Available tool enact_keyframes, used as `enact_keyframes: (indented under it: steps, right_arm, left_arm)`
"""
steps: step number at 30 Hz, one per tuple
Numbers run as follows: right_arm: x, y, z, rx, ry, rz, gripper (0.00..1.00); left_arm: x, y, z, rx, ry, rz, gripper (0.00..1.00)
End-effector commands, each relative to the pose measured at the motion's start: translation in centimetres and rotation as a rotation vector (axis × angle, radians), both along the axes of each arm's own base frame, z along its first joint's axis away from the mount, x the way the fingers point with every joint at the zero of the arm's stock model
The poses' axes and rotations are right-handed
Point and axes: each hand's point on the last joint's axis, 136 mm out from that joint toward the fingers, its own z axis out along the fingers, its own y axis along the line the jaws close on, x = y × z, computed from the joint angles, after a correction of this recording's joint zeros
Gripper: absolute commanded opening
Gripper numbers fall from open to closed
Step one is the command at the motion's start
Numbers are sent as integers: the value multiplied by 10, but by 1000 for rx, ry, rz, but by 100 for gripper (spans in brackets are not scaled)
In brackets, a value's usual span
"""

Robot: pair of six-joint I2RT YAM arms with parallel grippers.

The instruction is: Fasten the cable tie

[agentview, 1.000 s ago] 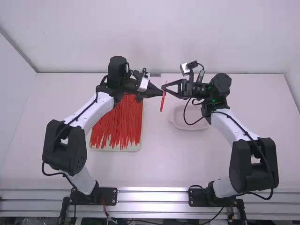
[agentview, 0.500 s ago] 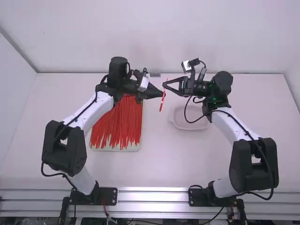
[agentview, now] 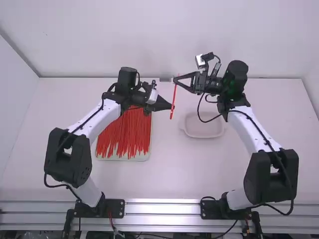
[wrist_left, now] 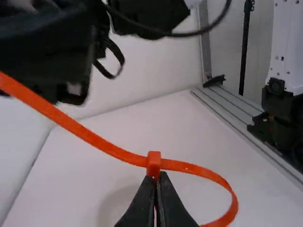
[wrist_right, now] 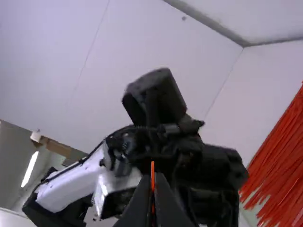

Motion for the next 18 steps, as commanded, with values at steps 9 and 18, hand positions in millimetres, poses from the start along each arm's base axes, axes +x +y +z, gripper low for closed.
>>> enact_keyframes:
  steps: [9,18]
  right_arm:
    - [14,-12,78,20,-266,-103,0]
    - [2,-15,73,-17,-404,-32,98]
  left_arm:
    - [-12,-1,-20,8,55,-24,2]
    - [0,3,-11,-1,52,3,2]
